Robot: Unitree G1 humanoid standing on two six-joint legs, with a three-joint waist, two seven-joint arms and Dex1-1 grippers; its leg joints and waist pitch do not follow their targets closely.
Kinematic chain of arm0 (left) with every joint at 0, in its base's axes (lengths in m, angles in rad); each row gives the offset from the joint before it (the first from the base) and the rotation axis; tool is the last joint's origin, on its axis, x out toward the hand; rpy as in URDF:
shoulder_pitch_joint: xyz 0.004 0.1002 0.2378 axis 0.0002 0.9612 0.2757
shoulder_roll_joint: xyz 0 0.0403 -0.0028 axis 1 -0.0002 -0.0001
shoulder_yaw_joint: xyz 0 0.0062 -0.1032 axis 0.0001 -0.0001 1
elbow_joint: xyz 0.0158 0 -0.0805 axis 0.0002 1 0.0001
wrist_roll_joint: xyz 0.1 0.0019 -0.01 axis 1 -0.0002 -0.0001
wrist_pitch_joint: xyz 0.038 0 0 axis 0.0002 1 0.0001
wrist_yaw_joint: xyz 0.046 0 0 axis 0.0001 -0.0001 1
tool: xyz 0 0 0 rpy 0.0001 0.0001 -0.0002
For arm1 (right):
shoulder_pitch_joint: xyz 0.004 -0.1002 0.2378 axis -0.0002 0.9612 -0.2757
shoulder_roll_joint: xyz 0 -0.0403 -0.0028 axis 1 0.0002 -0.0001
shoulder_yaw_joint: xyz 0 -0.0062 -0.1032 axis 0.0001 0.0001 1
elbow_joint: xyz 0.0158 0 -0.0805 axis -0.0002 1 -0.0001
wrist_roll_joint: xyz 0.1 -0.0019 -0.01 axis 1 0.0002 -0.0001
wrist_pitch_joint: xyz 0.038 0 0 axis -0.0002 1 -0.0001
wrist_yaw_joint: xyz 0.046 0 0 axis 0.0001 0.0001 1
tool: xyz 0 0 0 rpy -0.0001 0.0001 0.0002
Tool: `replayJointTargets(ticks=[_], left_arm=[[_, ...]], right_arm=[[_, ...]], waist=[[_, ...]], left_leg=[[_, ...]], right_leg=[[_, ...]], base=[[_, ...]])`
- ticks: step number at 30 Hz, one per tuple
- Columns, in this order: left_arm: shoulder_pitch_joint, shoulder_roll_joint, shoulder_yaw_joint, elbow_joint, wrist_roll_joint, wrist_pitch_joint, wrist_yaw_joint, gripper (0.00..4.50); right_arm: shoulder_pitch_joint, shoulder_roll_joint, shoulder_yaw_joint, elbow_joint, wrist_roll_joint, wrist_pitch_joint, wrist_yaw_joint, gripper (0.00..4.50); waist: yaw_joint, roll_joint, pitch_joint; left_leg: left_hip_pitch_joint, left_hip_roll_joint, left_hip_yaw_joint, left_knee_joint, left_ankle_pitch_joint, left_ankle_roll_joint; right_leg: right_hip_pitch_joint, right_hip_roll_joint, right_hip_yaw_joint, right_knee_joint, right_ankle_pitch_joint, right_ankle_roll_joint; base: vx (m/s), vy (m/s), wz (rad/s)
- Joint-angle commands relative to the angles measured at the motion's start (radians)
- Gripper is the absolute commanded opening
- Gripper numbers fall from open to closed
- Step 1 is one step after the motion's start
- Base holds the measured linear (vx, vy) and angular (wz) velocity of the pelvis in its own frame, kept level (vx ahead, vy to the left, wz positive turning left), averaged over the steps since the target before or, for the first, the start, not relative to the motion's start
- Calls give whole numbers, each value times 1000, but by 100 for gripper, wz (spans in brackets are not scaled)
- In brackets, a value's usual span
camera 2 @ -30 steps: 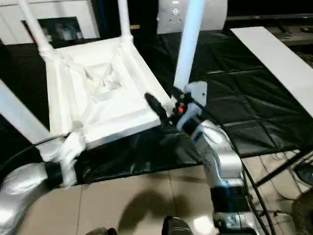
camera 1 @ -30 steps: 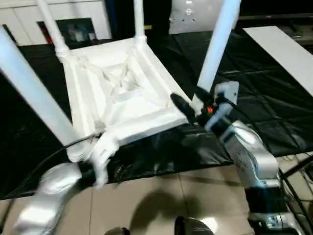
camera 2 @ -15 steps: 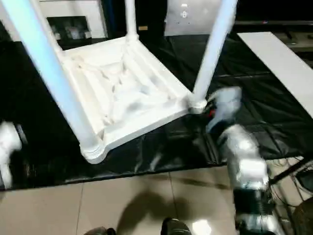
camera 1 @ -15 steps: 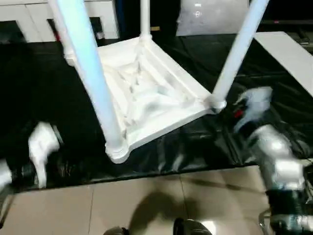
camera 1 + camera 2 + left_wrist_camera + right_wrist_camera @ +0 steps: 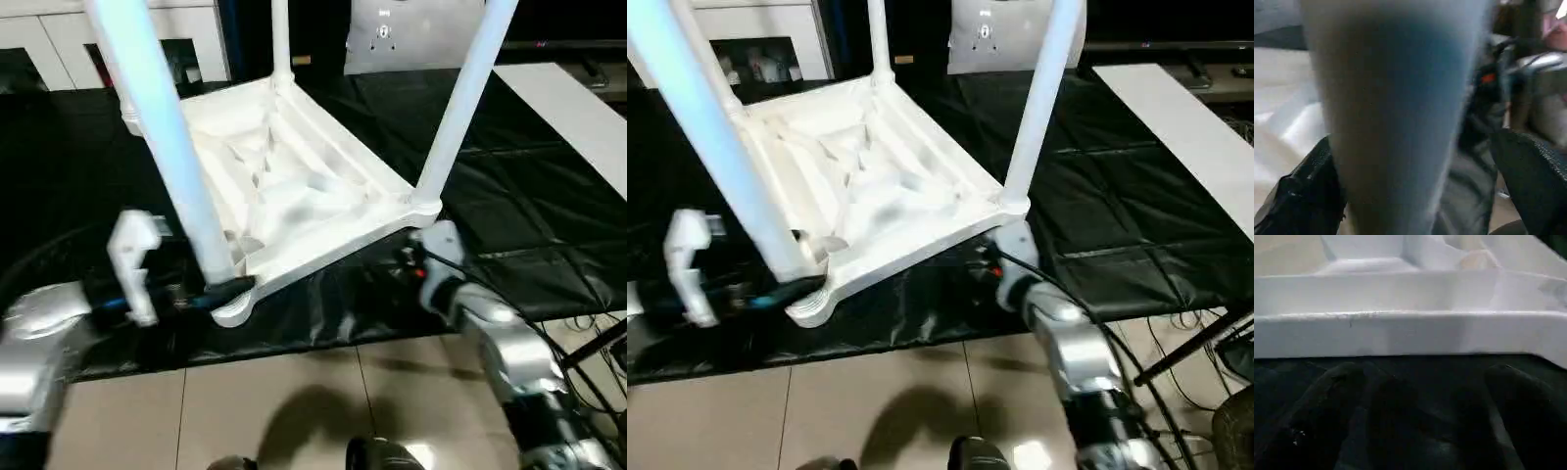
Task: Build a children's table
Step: Rotate table base
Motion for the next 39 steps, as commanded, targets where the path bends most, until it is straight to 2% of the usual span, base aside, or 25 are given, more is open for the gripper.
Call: replayJointTargets(ticks=[1, 2, 4, 6, 7, 8, 12, 13, 15, 18, 20, 21, 22, 23, 24, 25, 27, 28, 29, 31, 33, 34, 38, 39], left_arm=[[-22, -35, -94, -53, -25, 24, -25, 447], [-23, -38, -98, -54, -25, 24, -26, 447], [-43, -77, -156, -67, -25, 35, -38, 447], [-47, -86, -172, -72, -24, 37, -40, 447], [-52, -93, -188, -76, -24, 39, -41, 447], [-60, -109, -221, -87, -23, 42, -43, 447], [-77, -141, -257, -90, -20, 43, -36, 447], [-98, -172, -274, -71, -3, 25, -20, 447], [-116, -197, -285, -53, 12, 10, -9, 447], [-175, -249, -310, 32, 76, -53, 34, 447], [-229, -277, -311, 124, 136, -113, 91, 447], [-229, -277, -311, 124, 136, -113, 91, 447], [-241, -281, -311, 147, 151, -133, 100, 447], [-245, -282, -312, 154, 155, -137, 103, 447], [-251, -284, -312, 164, 160, -143, 107, 447], [-269, -295, -319, 190, 174, -170, 111, 447], [-274, -305, -321, 197, 177, -177, 112, 447], [-277, -309, -322, 204, 180, -185, 112, 447], [-286, -316, -320, 240, 189, -224, 106, 447], [-287, -306, -316, 254, 187, -233, 95, 447], [-286, -296, -315, 260, 186, -231, 84, 447], [-281, -259, -316, 267, 185, -218, 46, 447], [-278, -149, -333, 306, 210, -219, -74, 447], [-281, -136, -336, 318, 216, -225, -91, 447]], right_arm=[[-62, 28, 4, 90, -16, -39, -27, 450], [-66, 30, 3, 95, -17, -40, -29, 450], [-125, 46, -6, 180, -31, -77, -47, 450], [-139, 50, -10, 199, -32, -83, -51, 450], [-154, 55, -13, 216, -30, -90, -56, 450], [-177, 65, -18, 237, -27, -99, -63, 450], [-208, 81, -20, 277, -31, -121, -63, 450], [-217, 92, -15, 292, -36, -130, -67, 450], [-226, 101, -12, 312, -42, -144, -69, 450], [-239, 120, -10, 343, -51, -167, -72, 450], [-241, 119, -15, 355, -55, -179, -78, 450], [-241, 119, -15, 355, -55, -179, -78, 450], [-242, 118, -20, 361, -56, -185, -79, 450], [-242, 117, -22, 363, -56, -187, -79, 450], [-242, 116, -26, 366, -55, -190, -79, 450], [-237, 106, -36, 372, -57, -202, -80, 450], [-230, 97, -44, 371, -58, -209, -81, 450], [-226, 91, -48, 368, -57, -212, -79, 450], [-194, 53, -70, 332, -50, -220, -62, 450], [-173, 34, -78, 302, -43, -217, -46, 450], [-161, 24, -81, 283, -38, -215, -34, 450], [-126, -4, -86, 229, -23, -206, 3, 450], [-42, -71, -93, 86, 20, -193, 115, 450], [-32, -80, -92, 69, 27, -195, 131, 450]], waist=[[-2, 4, -65], [-2, 4, -65], [-5, 0, -71], [-5, 1, -74], [-8, -4, -75], [-11, -3, -77], [-25, -5, -82], [-27, -6, -83], [-29, -7, -81], [-36, -7, -79], [-40, -2, -75], [-39, -4, -77], [-41, -6, -76], [-39, 1, -77], [-42, -2, -78], [-41, 0, -79], [-39, 0, -80], [-38, 12, -82], [-37, 10, -82], [-28, 7, -86], [-22, 8, -86], [-17, 10, -85], [-17, 8, -82], [-15, 9, -82]], left_leg=[[7, 30, -7, -74, -244, 30], [7, 30, -7, -74, -244, 30], [-1, 28, -6, -72, -201, 35], [-1, 26, -5, -70, -182, 42], [-6, 26, -5, -68, -159, 51], [-9, 26, -5, -67, -141, 60], [-14, 26, -4, -60, -102, 82], [-15, 25, -3, -59, -94, 91], [-16, 25, -2, -58, -100, 98], [-15, 23, -4, -57, -137, 93], [-14, 23, -6, -57, -166, 86], [-11, 24, -6, -56, -176, 81], [-16, 25, -8, -58, -176, 80], [-15, 25, -9, -58, -177, 76], [-15, 25, -9, -57, -177, 77], [-11, 24, -7, -56, -184, 79], [-14, 26, -8, -56, -175, 81], [-13, 26, -9, -55, -171, 82], [-10, 26, -7, -54, -174, 87], [-8, 26, -6, -54, -169, 96], [-11, 27, -7, -55, -160, 104], [-10, 26, -6, -55, -162, 107], [-11, 25, -8, -58, -173, 107], [-9, 25, -8, -58, -182, 105]], right_leg=[[47, -53, 56, -67, -386, -196], [47, -53, 56, -67, -386, -196], [58, -51, 56, -57, -316, -212], [59, -53, 56, -56, -299, -216], [63, -52, 56, -53, -275, -221], [66, -53, 56, -49, -255, -229], [69, -52, 54, -46, -225, -243], [69, -51, 54, -46, -214, -246], [68, -51, 53, -49, -224, -247], [68, -52, 49, -56, -284, -228], [65, -49, 46, -64, -335, -202], [63, -49, 46, -66, -345, -195], [66, -51, 45, -66, -351, -193], [66, -52, 44, -64, -353, -191], [65, -51, 44, -67, -352, -191], [62, -49, 44, -68, -341, -201], [66, -52, 45, -63, -325, -211], [67, -51, 43, -63, -310, -217], [64, -48, 43, -66, -298, -221], [66, -49, 45, -63, -270, -231], [68, -50, 44, -59, -269, -233], [68, -48, 44, -62, -274, -220], [69, -48, 43, -64, -309, -208], [68, -49, 44, -66, -328, -194]], base=[[0, 0, 0], [0, 0, 0], [0, 0, 0], [0, 0, 0], [0, 0, 0], [0, 0, 0], [0, 0, 0], [0, 0, 0], [0, 0, 0], [0, 0, 0], [0, 0, 0], [0, 0, 0], [0, 0, 0], [0, 0, 0], [0, 0, 0], [0, 0, 0], [0, 0, 0], [0, 0, 0], [0, 0, 0], [0, 0, 0], [0, 0, 0], [0, 0, 0], [0, 0, 0], [0, 0, 0]])
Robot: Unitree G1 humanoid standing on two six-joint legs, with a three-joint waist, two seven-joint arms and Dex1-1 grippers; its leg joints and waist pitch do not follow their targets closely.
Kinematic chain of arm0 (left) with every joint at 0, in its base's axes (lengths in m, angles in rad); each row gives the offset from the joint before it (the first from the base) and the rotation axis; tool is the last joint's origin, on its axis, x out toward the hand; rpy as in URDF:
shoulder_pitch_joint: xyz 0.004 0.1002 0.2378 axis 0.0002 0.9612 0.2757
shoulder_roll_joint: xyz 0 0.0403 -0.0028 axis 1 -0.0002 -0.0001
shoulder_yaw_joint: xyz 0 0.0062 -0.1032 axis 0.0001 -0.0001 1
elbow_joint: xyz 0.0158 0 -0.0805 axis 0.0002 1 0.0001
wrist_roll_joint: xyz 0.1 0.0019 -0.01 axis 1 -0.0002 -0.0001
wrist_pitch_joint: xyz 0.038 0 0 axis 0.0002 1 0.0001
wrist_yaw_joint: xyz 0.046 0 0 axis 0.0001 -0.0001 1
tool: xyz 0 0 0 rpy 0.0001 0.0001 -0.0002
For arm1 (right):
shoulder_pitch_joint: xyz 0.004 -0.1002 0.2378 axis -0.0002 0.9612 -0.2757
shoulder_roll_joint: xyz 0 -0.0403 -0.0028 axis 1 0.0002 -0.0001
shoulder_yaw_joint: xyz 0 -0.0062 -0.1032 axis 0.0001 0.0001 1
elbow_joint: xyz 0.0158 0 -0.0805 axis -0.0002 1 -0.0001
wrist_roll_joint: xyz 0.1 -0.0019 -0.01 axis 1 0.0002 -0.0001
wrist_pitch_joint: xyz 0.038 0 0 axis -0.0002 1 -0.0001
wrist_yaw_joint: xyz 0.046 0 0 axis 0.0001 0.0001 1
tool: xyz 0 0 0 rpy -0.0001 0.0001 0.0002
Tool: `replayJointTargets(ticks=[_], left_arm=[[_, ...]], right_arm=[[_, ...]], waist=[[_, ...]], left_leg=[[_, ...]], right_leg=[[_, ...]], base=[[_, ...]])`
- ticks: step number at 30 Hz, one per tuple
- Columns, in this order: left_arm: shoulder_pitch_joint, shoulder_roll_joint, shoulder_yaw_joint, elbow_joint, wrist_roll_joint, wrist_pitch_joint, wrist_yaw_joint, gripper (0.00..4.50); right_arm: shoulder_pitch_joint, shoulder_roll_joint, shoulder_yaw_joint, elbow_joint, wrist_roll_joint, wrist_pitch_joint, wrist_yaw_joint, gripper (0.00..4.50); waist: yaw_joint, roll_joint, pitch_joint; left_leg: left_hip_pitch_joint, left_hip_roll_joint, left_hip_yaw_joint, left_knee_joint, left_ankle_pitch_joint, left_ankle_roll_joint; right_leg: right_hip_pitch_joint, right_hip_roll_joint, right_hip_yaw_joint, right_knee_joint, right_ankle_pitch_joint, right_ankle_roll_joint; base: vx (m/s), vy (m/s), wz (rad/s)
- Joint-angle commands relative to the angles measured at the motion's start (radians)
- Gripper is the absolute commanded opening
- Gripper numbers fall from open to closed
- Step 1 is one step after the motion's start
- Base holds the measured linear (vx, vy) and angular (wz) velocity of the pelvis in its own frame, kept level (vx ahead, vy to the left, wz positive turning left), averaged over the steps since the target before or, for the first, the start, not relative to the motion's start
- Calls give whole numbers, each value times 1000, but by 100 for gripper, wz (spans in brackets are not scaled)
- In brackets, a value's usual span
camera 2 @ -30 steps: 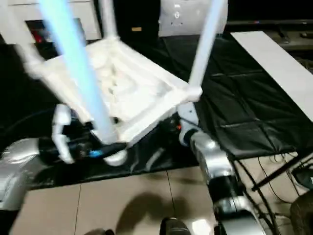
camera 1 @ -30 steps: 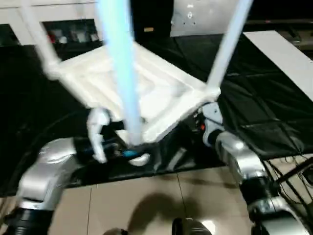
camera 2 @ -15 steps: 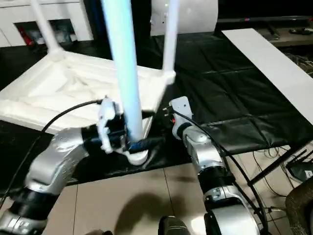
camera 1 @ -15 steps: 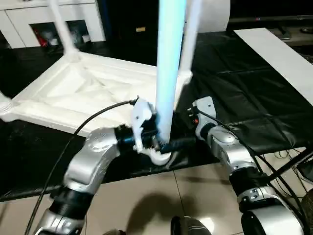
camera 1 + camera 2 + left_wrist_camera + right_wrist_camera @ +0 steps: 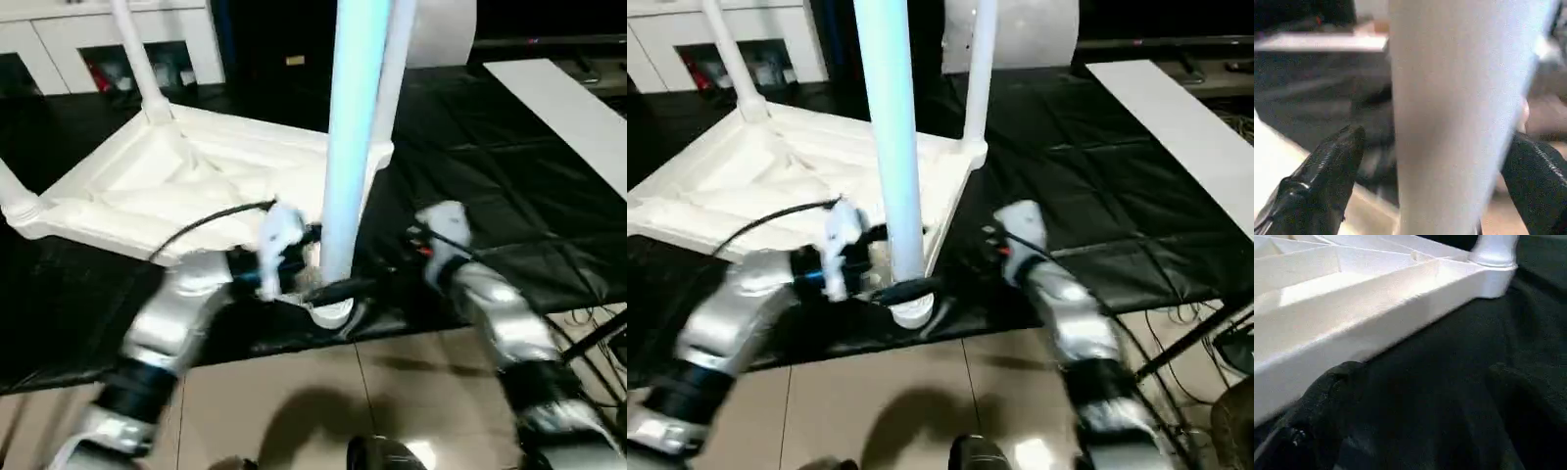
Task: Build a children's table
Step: Rotate table base
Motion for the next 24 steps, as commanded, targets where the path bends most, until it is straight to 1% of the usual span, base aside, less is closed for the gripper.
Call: replayJointTargets(ticks=[1, 2, 3, 4, 5, 6, 7, 8, 9, 10, 11, 12, 13, 14, 15, 16, 17, 18, 19, 20, 21, 22, 23, 24], left_arm=[[-18, 40, -14, 42, 32, -13, -75, 447], [-30, 55, -14, 65, 33, -18, -100, 447], [-43, 68, -13, 87, 35, -23, -120, 447], [-77, 94, -16, 144, 50, -50, -156, 431], [-101, 107, -25, 186, 72, -84, -169, 421], [-101, 107, -25, 186, 72, -84, -169, 414], [-137, 119, -46, 253, 113, -145, -177, 414], [-159, 124, -60, 293, 138, -178, -179, 408], [-190, 128, -82, 348, 171, -225, -184, 394], [-218, 129, -99, 393, 194, -247, -194, 378], [-221, 129, -101, 398, 196, -249, -196, 369], [-242, 129, -111, 429, 208, -259, -207, 366], [-248, 130, -114, 437, 212, -262, -212, 349], [-248, 130, -114, 437, 212, -262, -212, 337], [-255, 130, -117, 451, 219, -268, -222, 337], [-256, 130, -117, 452, 219, -268, -222, 328], [-274, 120, -117, 492, 220, -280, -243, 328], [-282, 115, -116, 510, 219, -285, -252, 321], [-293, 108, -115, 538, 221, -304, -259, 313], [-303, 102, -115, 562, 223, -314, -265, 299], [-305, 101, -116, 567, 224, -317, -266, 290], [-325, 93, -118, 615, 232, -338, -281, 284], [-330, 90, -119, 627, 233, -342, -286, 284], [-330, 90, -119, 629, 233, -343, -286, 284]], right_arm=[[26, -23, 2, -83, 34, 13, 68, 450], [38, -36, 6, -107, 41, 14, 91, 450], [49, -49, 11, -127, 47, 16, 113, 450], [68, -77, 23, -163, 54, 17, 162, 450], [78, -95, 31, -180, 55, 12, 190, 450], [78, -95, 31, -180, 55, 12, 190, 450], [88, -121, 43, -197, 58, 6, 235, 450], [94, -136, 49, -209, 62, 2, 263, 450], [108, -161, 60, -241, 80, 6, 320, 450], [129, -193, 75, -292, 113, 31, 395, 450], [132, -197, 77, -298, 116, 34, 403, 450], [150, -227, 92, -343, 141, 60, 463, 450], [156, -237, 97, -356, 149, 68, 481, 450], [156, -237, 97, -356, 149, 68, 481, 450], [163, -247, 100, -373, 156, 78, 497, 450], [163, -247, 100, -373, 156, 78, 498, 450], [177, -264, 107, -410, 179, 106, 533, 450], [182, -271, 112, -427, 189, 118, 549, 450], [184, -275, 114, -435, 194, 124, 559, 450], [186, -279, 119, -444, 201, 130, 571, 450], [186, -279, 120, -446, 202, 131, 572, 450], [190, -283, 126, -459, 212, 141, 584, 450], [191, -284, 128, -464, 217, 145, 590, 450], [191, -284, 128, -464, 217, 146, 591, 450]], waist=[[4, 3, -76], [1, 3, -76], [2, 4, -74], [5, 3, -75], [7, 14, -74], [7, 14, -74], [5, 7, -72], [5, 5, -73], [7, 6, -75], [9, 7, -77], [13, 5, -78], [15, 7, -79], [18, 6, -84], [18, 6, -84], [19, 5, -84], [18, 4, -83], [20, 5, -85], [27, 3, -82], [33, 4, -82], [35, 3, -81], [36, 3, -81], [37, 2, -79], [40, 1, -81], [41, 1, -83]], left_leg=[[0, 22, -6, -66, -192, 105], [2, 23, -7, -67, -203, 97], [4, 21, -6, -68, -211, 97], [8, 19, -6, -67, -225, 96], [9, 19, -8, -67, -227, 95], [9, 19, -8, -67, -227, 95], [6, 19, -8, -68, -230, 94], [6, 19, -9, -68, -236, 92], [8, 17, -9, -65, -237, 93], [7, 18, -9, -64, -223, 104], [1, 21, -10, -66, -205, 112], [1, 22, -10, -65, -198, 116], [-3, 24, -10, -63, -168, 124], [-3, 24, -10, -63, -168, 124], [-4, 24, -10, -63, -158, 125], [-3, 24, -10, -64, -161, 126], [-1, 24, -8, -62, -163, 126], [0, 22, -6, -62, -164, 132], [1, 25, -7, -63, -166, 128], [2, 22, -6, -62, -175, 123], [3, 23, -6, -63, -179, 120], [3, 23, -7, -65, -186, 118], [3, 22, -7, -64, -188, 113], [3, 23, -8, -64, -182, 112]], right_leg=[[70, -48, 44, -71, -353, -179], [67, -50, 45, -70, -365, -179], [67, -49, 44, -75, -383, -174], [64, -48, 45, -80, -404, -166], [64, -49, 44, -79, -405, -163], [64, -49, 44, -79, -405, -163], [65, -48, 43, -81, -398, -166], [67, -48, 42, -80, -407, -163], [67, -50, 43, -82, -422, -153], [70, -50, 45, -82, -406, -151], [74, -51, 45, -77, -378, -157], [74, -53, 45, -77, -370, -162], [78, -55, 46, -69, -318, -187], [78, -55, 46, -69, -318, -187], [76, -55, 46, -67, -300, -201], [75, -55, 45, -69, -303, -206], [75, -55, 45, -69, -304, -207], [75, -52, 45, -73, -321, -202], [74, -55, 44, -72, -331, -200], [72, -53, 43, -77, -353, -192], [72, -54, 43, -76, -357, -192], [71, -54, 42, -80, -377, -187], [72, -55, 42, -80, -387, -179], [73, -56, 44, -79, -377, -180]], base=[[0, 0, 0], [0, 0, 0], [0, 0, 0], [0, 0, 0], [0, 0, 0], [0, 0, 0], [0, 0, 0], [0, 0, 0], [0, 0, 0], [0, 0, 0], [0, 0, 0], [0, 0, 0], [0, 0, 0], [0, 0, 0], [0, 0, 0], [0, 0, 0], [0, 0, 0], [0, 0, 0], [0, 0, 0], [0, 0, 0], [0, 0, 0], [0, 0, 0], [0, 0, 0], [0, 0, 0]])
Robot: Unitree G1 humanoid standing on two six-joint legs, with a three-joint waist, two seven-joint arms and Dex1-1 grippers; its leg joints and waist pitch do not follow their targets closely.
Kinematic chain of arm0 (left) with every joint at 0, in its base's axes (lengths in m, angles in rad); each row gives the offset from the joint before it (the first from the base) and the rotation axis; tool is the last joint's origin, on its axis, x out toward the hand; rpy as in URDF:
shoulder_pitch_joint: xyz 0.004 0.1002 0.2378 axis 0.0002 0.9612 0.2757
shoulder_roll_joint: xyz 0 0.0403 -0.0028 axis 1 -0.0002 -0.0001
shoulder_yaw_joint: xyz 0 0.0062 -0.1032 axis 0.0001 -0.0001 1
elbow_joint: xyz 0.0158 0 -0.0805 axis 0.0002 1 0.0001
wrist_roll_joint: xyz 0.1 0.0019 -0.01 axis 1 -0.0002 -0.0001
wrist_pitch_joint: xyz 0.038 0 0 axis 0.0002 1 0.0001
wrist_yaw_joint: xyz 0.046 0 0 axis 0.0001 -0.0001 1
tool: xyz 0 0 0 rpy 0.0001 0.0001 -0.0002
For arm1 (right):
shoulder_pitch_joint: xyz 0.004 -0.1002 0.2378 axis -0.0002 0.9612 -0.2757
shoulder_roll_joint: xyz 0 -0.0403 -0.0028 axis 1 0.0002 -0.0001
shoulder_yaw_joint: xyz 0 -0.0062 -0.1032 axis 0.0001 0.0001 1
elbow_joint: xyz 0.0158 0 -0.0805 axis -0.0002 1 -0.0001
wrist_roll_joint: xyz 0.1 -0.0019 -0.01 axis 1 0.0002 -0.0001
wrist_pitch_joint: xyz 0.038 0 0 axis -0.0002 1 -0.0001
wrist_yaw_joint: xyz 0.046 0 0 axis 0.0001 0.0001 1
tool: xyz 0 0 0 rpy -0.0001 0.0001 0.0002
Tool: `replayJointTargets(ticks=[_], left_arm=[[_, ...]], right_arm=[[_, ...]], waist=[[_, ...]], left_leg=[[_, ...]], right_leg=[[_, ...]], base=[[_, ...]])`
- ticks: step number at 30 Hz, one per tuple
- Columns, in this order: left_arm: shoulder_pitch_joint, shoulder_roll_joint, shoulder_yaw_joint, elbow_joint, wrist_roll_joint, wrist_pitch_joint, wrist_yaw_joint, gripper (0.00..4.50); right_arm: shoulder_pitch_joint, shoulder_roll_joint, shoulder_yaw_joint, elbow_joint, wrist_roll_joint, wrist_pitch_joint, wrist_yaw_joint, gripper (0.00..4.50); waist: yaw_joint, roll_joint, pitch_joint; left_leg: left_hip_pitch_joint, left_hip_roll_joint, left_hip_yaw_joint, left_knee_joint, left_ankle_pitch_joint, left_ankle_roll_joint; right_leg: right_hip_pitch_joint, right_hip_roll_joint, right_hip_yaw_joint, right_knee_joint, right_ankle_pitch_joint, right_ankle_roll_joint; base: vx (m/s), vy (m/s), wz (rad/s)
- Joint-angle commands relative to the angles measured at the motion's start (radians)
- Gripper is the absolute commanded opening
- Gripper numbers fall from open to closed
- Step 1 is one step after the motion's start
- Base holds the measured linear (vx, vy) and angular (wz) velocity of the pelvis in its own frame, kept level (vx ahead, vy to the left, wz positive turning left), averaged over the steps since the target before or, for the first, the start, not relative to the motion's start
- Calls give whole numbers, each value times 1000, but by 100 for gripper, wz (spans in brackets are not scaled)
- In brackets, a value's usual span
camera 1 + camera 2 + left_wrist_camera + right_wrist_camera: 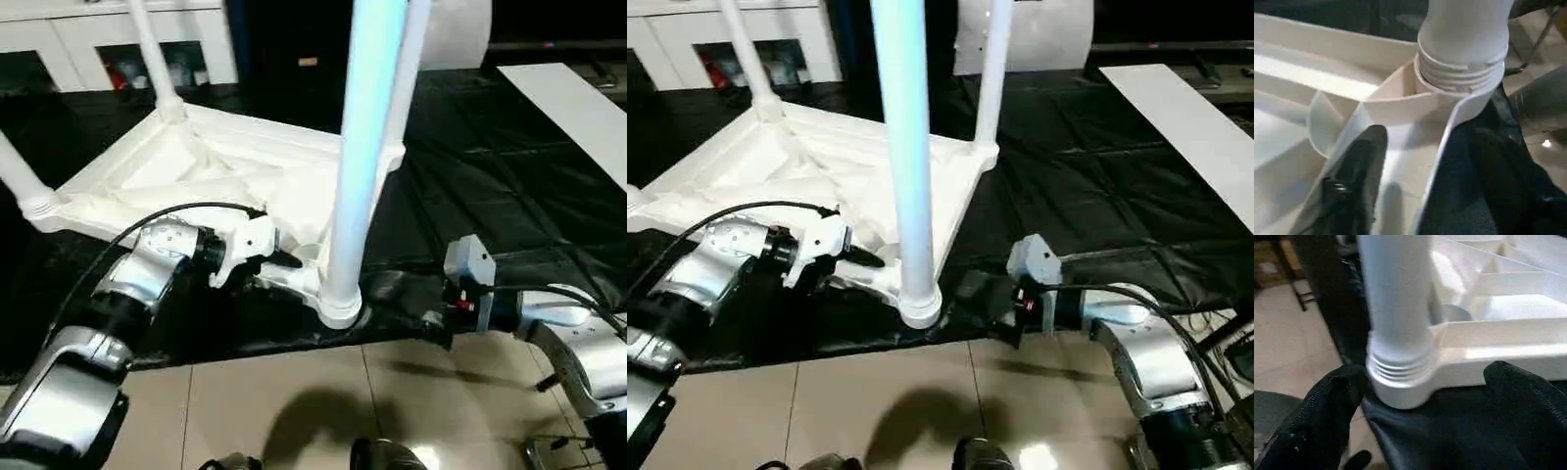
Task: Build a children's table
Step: Rotate table base
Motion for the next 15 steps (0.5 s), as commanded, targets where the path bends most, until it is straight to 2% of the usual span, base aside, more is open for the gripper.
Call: replayJointTargets(ticks=[1, 2, 5, 6, 8, 12, 13, 15], left_arm=[[-21, 1, -5, 19, 11, -19, -17, 267], [-23, -1, -5, 27, 12, -25, -16, 246], [-45, -14, -4, 86, 39, -77, 12, 243], [-53, -18, -4, 106, 49, -93, 26, 236], [-63, -23, -5, 130, 59, -110, 33, 209], [-83, -37, 0, 170, 67, -124, 18, 193], [-87, -40, -2, 178, 69, -129, 14, 172], [-87, -40, -2, 178, 69, -129, 14, 164]], right_arm=[[9, -15, 7, -24, 15, 12, 14, 450], [11, -16, 9, -28, 19, 19, 21, 450], [22, -29, 19, -61, 42, 63, 54, 450], [27, -37, 27, -73, 48, 78, 66, 450], [33, -48, 38, -88, 56, 98, 82, 450], [43, -56, 49, -103, 50, 108, 92, 450], [44, -56, 50, -105, 48, 109, 92, 450], [44, -56, 50, -105, 48, 109, 92, 450]], waist=[[6, -5, -80], [8, -8, -81], [15, -6, -81], [16, -8, -84], [23, -6, -85], [26, -7, -85], [27, -6, -87], [27, -7, -87]], left_leg=[[1, 26, -7, -66, -180, 110], [2, 25, -6, -65, -178, 107], [2, 23, -5, -64, -171, 115], [2, 24, -5, -63, -167, 115], [2, 26, -6, -64, -156, 116], [1, 25, -5, -64, -160, 110], [1, 25, -6, -63, -157, 107], [0, 25, -6, -64, -157, 106]], right_leg=[[70, -56, 44, -76, -371, -184], [70, -58, 45, -76, -377, -182], [70, -54, 43, -79, -376, -178], [72, -55, 43, -77, -371, -176], [72, -56, 44, -75, -355, -175], [72, -58, 43, -77, -365, -176], [73, -59, 43, -77, -367, -176], [73, -59, 42, -78, -370, -174]], base=[[0, 0, 0], [0, 0, 0], [0, 0, 0], [0, 0, 0], [0, 0, 0], [0, 0, 0], [0, 0, 0], [0, 0, 0]])
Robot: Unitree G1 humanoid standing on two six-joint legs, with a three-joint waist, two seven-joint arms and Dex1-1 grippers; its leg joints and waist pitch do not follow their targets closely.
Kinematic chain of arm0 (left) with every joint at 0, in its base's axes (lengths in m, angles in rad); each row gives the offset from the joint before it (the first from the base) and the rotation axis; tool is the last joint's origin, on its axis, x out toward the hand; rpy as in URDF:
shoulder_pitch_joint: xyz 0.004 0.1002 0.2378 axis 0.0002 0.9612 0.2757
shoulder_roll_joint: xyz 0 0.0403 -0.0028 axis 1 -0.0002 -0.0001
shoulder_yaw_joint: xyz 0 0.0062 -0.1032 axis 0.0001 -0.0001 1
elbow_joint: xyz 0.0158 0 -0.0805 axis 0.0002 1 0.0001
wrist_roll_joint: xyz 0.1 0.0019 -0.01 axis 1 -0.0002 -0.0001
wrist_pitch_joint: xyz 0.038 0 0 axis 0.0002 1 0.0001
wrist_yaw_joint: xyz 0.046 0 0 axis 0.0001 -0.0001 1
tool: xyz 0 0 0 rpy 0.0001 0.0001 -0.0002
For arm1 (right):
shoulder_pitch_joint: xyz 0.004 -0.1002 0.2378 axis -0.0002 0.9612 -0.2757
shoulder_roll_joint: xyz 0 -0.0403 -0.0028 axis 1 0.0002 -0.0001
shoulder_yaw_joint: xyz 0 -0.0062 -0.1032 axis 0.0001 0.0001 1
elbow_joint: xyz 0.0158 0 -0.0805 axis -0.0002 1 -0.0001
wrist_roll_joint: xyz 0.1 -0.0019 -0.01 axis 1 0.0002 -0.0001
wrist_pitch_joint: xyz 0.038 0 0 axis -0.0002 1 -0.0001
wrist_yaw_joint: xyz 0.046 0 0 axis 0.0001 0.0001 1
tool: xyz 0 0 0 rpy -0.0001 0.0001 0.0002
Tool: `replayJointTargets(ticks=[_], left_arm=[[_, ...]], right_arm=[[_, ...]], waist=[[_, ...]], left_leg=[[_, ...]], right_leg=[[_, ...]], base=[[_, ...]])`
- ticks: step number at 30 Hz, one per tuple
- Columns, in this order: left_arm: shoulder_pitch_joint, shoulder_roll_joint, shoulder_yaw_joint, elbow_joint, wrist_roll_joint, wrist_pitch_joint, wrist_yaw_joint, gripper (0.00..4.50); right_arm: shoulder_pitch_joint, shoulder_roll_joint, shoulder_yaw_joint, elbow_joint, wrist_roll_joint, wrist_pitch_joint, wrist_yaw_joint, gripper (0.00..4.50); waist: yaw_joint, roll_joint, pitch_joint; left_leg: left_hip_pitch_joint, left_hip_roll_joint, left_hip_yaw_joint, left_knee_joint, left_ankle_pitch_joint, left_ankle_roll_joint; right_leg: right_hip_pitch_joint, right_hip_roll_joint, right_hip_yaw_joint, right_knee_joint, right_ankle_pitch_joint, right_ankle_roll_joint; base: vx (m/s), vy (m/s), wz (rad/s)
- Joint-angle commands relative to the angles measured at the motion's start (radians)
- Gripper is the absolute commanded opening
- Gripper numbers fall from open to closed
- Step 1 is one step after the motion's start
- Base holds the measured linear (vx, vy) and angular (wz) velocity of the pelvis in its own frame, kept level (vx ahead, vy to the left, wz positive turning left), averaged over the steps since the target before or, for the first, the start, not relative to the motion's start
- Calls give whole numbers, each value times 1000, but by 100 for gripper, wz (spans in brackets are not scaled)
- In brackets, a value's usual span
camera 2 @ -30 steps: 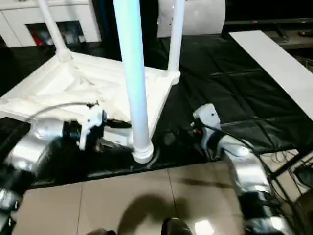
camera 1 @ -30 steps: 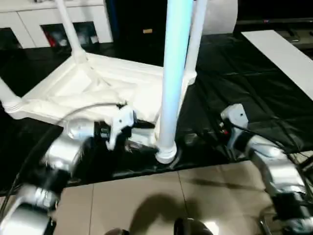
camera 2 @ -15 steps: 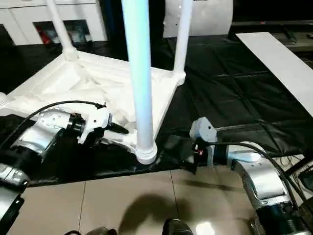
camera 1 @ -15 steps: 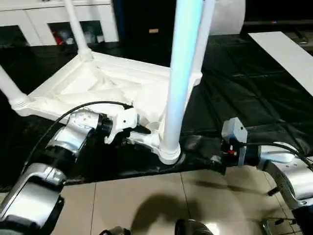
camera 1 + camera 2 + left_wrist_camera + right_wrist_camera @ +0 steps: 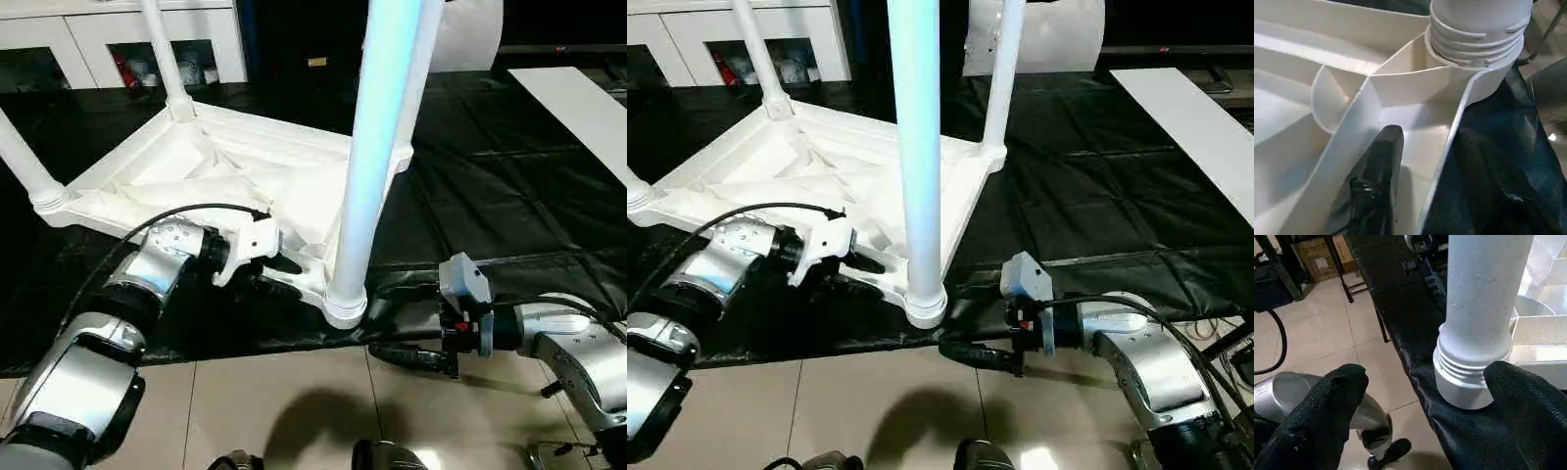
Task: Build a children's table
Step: Rotate table base
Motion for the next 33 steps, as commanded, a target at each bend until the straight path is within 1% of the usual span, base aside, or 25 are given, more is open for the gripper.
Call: replayJointTargets(ticks=[1, 2, 3, 4, 6, 7, 9, 11, 12, 15, 16, 17, 18, 19, 20, 22, 23, 24, 25, 26, 28, 30, 31, 32, 33], left_arm=[[-35, -4, -3, 29, 26, -25, -9, 149], [-38, -6, -4, 36, 30, -28, -11, 149], [-44, -10, -6, 50, 36, -33, -17, 138], [-49, -12, -17, 61, 47, -28, -38, 115], [-52, -13, -22, 66, 52, -24, -47, 115], [-55, -13, -32, 71, 61, -8, -62, 107], [-57, -15, -33, 71, 62, 5, -69, 88], [-59, -15, -41, 64, 66, 40, -88, 72], [-61, -15, -41, 66, 69, 42, -91, 72], [-69, -17, -42, 76, 83, 58, -93, 49], [-76, -19, -41, 83, 92, 76, -78, 46], [-91, -35, -26, 99, 96, 126, -17, 46], [-96, -44, -16, 104, 92, 149, 15, 42], [-96, -44, -15, 104, 92, 150, 17, 30], [-100, -68, 15, 105, 68, 217, 70, 30], [-99, -88, 42, 101, 58, 273, 143, 26], [-95, -93, 47, 98, 58, 287, 165, 26], [-94, -95, 48, 97, 58, 291, 170, 20], [-90, -99, 51, 92, 61, 305, 190, 20], [-87, -102, 52, 89, 64, 312, 203, 16], [-70, -110, 50, 73, 79, 331, 243, 5], [-51, -120, 53, 54, 85, 312, 264, 2], [-38, -125, 55, 34, 88, 291, 271, 2], [-29, -125, 54, 22, 87, 243, 260, 2], [-21, -123, 51, 16, 87, 196, 251, 2]], right_arm=[[7, -13, 10, -24, 7, 16, 7, 450], [7, -14, 11, -26, 7, 18, 7, 450], [7, -15, 13, -29, 8, 22, 7, 450], [8, -15, 16, -32, 10, 25, 8, 450], [8, -14, 17, -33, 9, 26, 10, 450], [8, -10, 20, -34, 6, 25, 10, 450], [7, -8, 21, -33, 4, 23, 9, 450], [7, -2, 22, -29, -2, 14, 2, 450], [6, -2, 22, -28, -3, 13, 1, 450], [4, 3, 20, -24, -10, 4, -6, 450], [2, 6, 19, -22, -13, -1, -11, 450], [-4, 12, 15, -14, -18, -11, -23, 450], [-6, 16, 13, -11, -20, -14, -30, 450], [-6, 16, 13, -11, -20, -14, -31, 450], [-11, 22, 9, -4, -26, -20, -45, 450], [-16, 29, 5, 8, -40, -30, -67, 450], [-19, 34, 4, 16, -50, -35, -82, 450], [-20, 35, 3, 19, -53, -37, -86, 450], [-24, 40, 1, 28, -61, -40, -101, 450], [-27, 43, -1, 33, -65, -39, -110, 450], [-42, 57, -6, 58, -88, -40, -156, 450], [-52, 71, -9, 78, -105, -48, -189, 450], [-56, 81, -12, 85, -111, -51, -209, 450], [-59, 86, -12, 89, -113, -51, -219, 450], [-62, 92, -12, 94, -119, -55, -232, 450]], waist=[[7, -7, -87], [8, -7, -87], [9, -7, -87], [11, -8, -87], [12, -7, -87], [12, -8, -89], [13, -7, -90], [15, -8, -94], [16, -8, -94], [15, -8, -96], [15, -8, -95], [15, -7, -96], [14, -8, -96], [15, -7, -96], [14, -10, -94], [11, -11, -93], [9, -12, -93], [3, -14, -92], [0, -15, -93], [-4, -19, -94], [-14, -18, -94], [-20, -19, -95], [-19, -18, -94], [-19, -19, -94], [-17, -17, -95]], left_leg=[[0, 24, -6, -63, -157, 105], [2, 21, -4, -62, -159, 106], [2, 23, -5, -63, -160, 105], [2, 23, -6, -63, -160, 103], [1, 24, -6, -64, -158, 101], [2, 24, -6, -63, -159, 101], [2, 25, -7, -63, -155, 100], [0, 26, -6, -62, -135, 103], [0, 26, -7, -62, -132, 104], [-2, 26, -6, -61, -122, 108], [-1, 25, -5, -60, -125, 110], [1, 25, -5, -60, -126, 108], [1, 24, -4, -59, -127, 107], [2, 24, -4, -59, -129, 105], [-2, 22, -5, -59, -134, 104], [-1, 19, -5, -57, -141, 101], [-3, 18, -5, -56, -143, 100], [-8, 14, -6, -55, -143, 99], [-8, 11, -6, -54, -146, 100], [-8, 10, -6, -53, -144, 102], [-9, 7, -7, -50, -145, 106], [-10, 5, -7, -49, -144, 107], [-6, 5, -6, -49, -146, 112], [-3, 7, -5, -49, -148, 119], [-2, 10, -7, -51, -148, 120]], right_leg=[[73, -59, 43, -78, -372, -173], [72, -56, 42, -82, -384, -165], [72, -56, 42, -81, -386, -164], [73, -58, 42, -82, -399, -158], [73, -59, 42, -81, -396, -159], [73, -59, 42, -82, -394, -160], [74, -60, 42, -79, -382, -166], [76, -60, 44, -73, -338, -183], [77, -61, 44, -72, -332, -186], [78, -61, 44, -68, -301, -197], [78, -60, 44, -70, -303, -199], [77, -60, 44, -70, -312, -197], [77, -59, 44, -72, -317, -197], [77, -60, 43, -69, -318, -198], [80, -60, 42, -73, -341, -192], [79, -59, 38, -78, -372, -182], [81, -60, 37, -79, -384, -177], [84, -56, 34, -81, -407, -161], [82, -56, 32, -87, -430, -146], [83, -54, 31, -88, -437, -138], [79, -52, 28, -92, -460, -126], [79, -51, 24, -94, -475, -118], [75, -49, 25, -98, -481, -114], [72, -49, 27, -99, -478, -115], [72, -51, 27, -96, -473, -118]], base=[[0, 0, 0], [0, 0, 0], [0, 0, 0], [0, 0, 0], [0, 0, 0], [0, 0, 0], [0, 0, 0], [0, 0, 0], [0, 0, 0], [0, 0, 0], [0, 0, 0], [0, 0, 0], [0, 0, 0], [0, 0, 0], [0, 0, 0], [0, 0, 0], [0, 0, 0], [0, 0, 0], [0, 0, 0], [0, 0, 0], [0, 0, 0], [0, 0, 0], [0, 0, 0], [0, 0, 0], [0, 0, 0]])
